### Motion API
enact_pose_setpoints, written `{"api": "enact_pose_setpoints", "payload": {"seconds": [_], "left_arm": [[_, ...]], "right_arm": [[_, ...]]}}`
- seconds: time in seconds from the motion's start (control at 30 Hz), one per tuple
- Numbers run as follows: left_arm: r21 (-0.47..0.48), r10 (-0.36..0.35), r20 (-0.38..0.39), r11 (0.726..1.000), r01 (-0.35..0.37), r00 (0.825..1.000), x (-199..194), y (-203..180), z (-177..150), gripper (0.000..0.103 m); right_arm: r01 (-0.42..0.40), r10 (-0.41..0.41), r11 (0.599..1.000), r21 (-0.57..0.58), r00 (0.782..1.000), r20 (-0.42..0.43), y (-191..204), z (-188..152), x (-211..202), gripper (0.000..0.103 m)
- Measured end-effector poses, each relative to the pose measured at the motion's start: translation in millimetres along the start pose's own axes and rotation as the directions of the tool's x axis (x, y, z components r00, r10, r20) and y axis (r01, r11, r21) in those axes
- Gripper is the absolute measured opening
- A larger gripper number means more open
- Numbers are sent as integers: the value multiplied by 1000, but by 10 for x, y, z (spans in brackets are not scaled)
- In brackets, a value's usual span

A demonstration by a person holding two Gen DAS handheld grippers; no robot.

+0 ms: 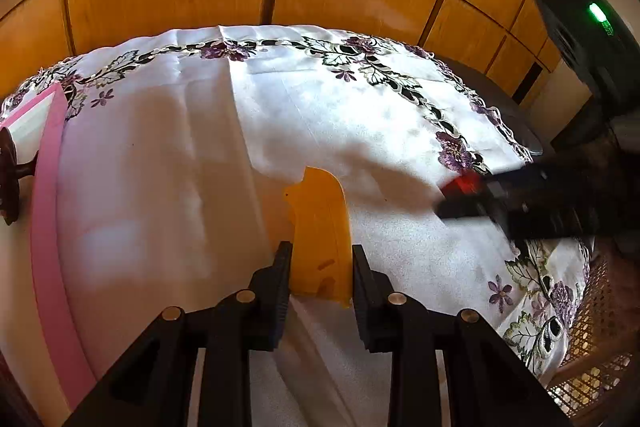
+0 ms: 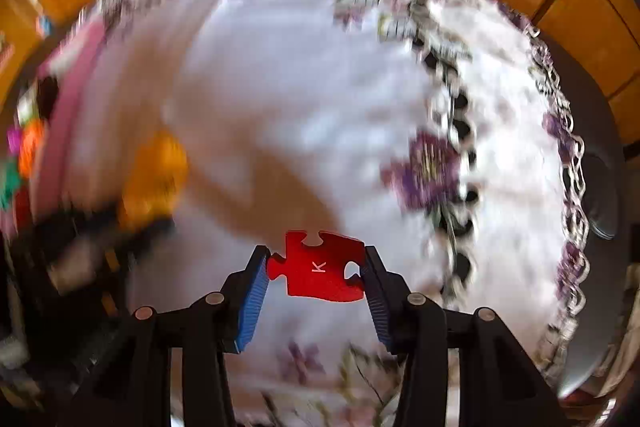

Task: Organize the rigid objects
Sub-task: 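Grasp the red puzzle piece with the right tool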

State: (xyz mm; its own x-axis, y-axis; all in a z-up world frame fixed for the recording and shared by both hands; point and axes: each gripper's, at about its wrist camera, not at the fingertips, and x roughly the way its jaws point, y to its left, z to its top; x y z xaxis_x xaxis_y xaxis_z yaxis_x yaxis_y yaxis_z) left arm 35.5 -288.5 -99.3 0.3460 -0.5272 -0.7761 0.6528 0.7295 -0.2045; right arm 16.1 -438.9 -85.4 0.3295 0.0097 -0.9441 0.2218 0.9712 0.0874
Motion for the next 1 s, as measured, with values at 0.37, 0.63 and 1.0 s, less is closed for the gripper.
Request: {"api": "enact_pose_setpoints", "payload": {"seconds": [0.37,0.63,1.0], "left_arm": [[31,33,22,999,-33,999,4,-54,-32,29],[36,56,28,998,-57,998,-11,-84,-38,28],[30,86,51,996,-88,995,-247,-130,-45,27]], "right_arm": [[25,-26,1000,19,997,77,19,167,289,47],[52,-48,998,-28,994,103,44,175,282,47],[94,-82,992,-89,987,137,129,195,280,47]]}}
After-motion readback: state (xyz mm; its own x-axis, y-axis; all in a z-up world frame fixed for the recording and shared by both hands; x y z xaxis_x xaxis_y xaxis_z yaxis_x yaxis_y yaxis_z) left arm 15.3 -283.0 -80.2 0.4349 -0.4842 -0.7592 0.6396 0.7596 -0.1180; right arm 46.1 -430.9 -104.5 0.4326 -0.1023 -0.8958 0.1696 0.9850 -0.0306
